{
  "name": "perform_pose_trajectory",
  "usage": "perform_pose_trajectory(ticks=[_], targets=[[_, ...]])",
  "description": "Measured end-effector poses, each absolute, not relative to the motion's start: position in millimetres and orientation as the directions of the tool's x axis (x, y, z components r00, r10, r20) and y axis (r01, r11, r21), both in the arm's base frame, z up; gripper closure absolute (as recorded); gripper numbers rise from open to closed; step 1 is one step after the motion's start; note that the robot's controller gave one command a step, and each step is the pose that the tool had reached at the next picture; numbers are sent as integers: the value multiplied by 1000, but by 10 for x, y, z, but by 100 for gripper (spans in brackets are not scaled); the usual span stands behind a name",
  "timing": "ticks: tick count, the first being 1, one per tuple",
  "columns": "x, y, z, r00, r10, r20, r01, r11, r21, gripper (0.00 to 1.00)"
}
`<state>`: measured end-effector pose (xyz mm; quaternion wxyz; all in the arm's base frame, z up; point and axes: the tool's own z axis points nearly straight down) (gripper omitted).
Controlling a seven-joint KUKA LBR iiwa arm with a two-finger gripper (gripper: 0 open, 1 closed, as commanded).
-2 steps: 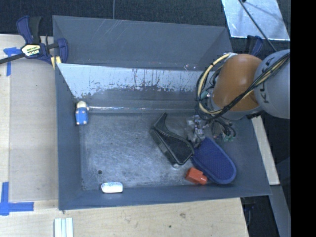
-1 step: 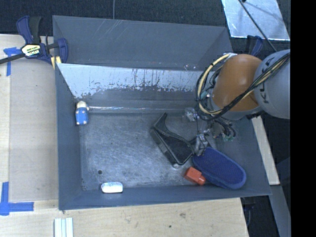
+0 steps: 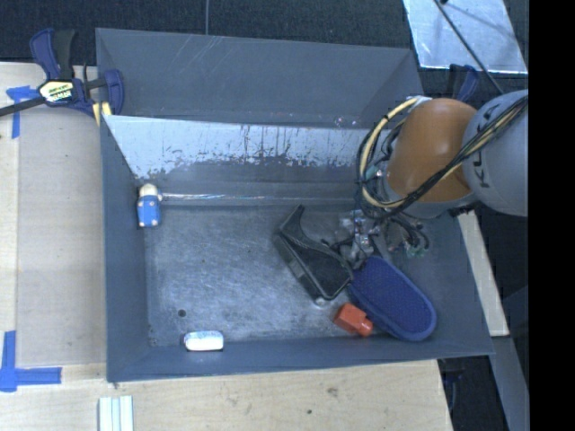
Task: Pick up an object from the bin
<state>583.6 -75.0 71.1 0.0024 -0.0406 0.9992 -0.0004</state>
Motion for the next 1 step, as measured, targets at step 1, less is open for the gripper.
perform_pose_trajectory(ticks=[1], targets=[[5283, -808, 2098, -995, -101, -11, -101, 995, -3, 100]])
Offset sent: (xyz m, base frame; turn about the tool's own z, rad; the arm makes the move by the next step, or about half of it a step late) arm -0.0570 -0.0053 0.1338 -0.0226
